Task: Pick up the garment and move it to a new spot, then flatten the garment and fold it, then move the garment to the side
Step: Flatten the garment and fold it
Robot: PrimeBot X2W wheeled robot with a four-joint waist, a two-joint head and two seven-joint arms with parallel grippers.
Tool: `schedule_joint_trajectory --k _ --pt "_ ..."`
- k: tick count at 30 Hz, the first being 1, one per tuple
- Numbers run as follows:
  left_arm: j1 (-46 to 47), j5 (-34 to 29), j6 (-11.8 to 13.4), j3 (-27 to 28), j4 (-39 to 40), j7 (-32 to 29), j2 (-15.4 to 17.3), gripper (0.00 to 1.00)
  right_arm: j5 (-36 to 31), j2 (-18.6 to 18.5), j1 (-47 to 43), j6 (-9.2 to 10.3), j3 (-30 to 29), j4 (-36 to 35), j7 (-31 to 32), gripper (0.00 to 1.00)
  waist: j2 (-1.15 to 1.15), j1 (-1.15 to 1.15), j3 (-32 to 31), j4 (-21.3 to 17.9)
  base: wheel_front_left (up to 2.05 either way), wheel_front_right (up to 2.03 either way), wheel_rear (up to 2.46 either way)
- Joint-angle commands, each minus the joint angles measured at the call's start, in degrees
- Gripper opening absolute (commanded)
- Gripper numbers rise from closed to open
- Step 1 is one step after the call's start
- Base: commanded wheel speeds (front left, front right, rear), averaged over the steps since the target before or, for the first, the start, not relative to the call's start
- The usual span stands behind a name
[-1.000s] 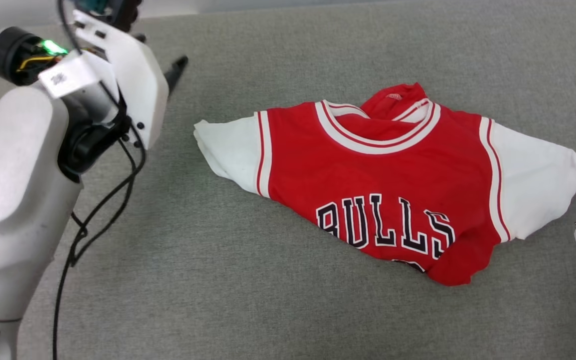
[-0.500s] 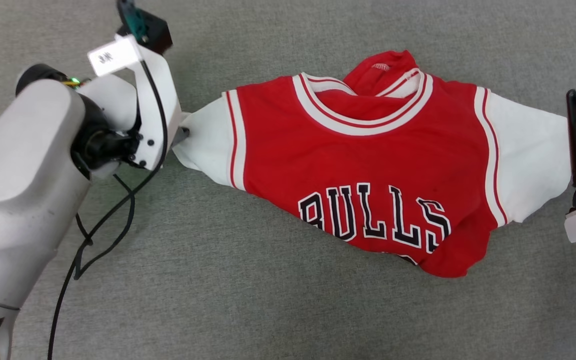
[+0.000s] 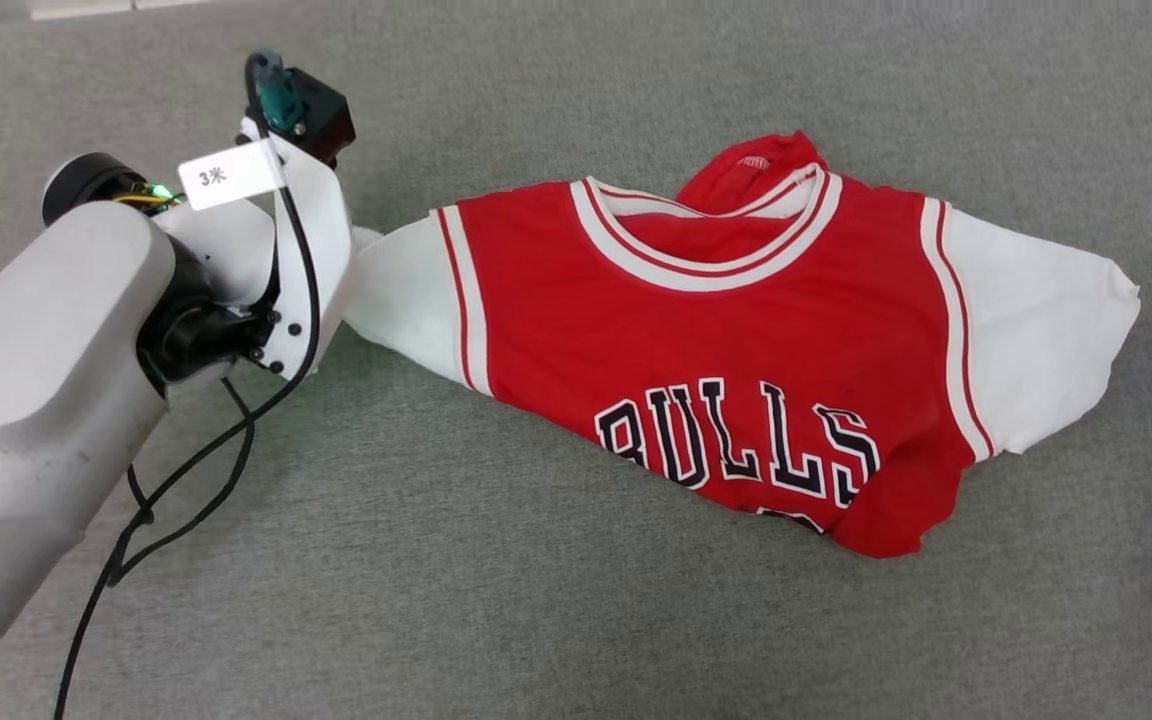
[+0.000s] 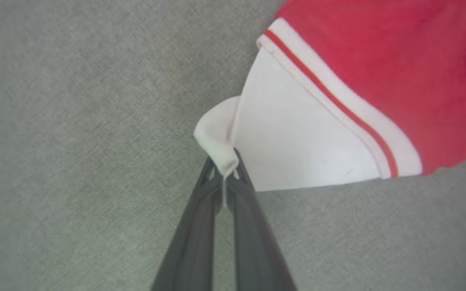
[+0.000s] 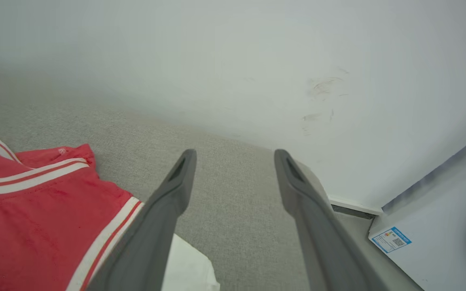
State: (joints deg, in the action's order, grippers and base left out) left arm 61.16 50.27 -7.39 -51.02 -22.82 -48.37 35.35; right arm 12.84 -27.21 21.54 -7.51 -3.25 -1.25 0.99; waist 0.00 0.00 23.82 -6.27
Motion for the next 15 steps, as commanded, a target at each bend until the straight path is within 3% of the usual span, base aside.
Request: schedule_joint_trajectory --k 1,10,13,15 --pt "-0.29 0.59 0.0 0.02 1.02 1.68 0.56 0.0 1.38 -2.82 1.5 0.04 0.83 0.07 3.25 1.0 0.0 0.0 -1.24 0.92 0.0 0.0 0.0" --pt "0.04 0.76 0.0 -0.44 5.74 5.77 2.02 0.0 17.9 -20.62 6.78 0.04 12.92 1.24 32.2 1.0 0.0 0.0 -0.66 2.83 0.0 0.0 0.0" --pt "0.79 0.25 0.09 -0.35 6.8 6.44 1.8 0.0 23.95 -24.24 9.41 0.04 15.81 3.26 41.1 1.0 0.0 0.0 0.45 3.39 0.0 0.0 0.0" --pt "1.4 -0.13 0.2 -0.34 7.27 6.94 1.37 0.0 27.28 -24.59 10.78 0.03 16.73 5.51 45.36 1.0 0.0 0.0 1.31 3.96 0.0 0.0 0.0"
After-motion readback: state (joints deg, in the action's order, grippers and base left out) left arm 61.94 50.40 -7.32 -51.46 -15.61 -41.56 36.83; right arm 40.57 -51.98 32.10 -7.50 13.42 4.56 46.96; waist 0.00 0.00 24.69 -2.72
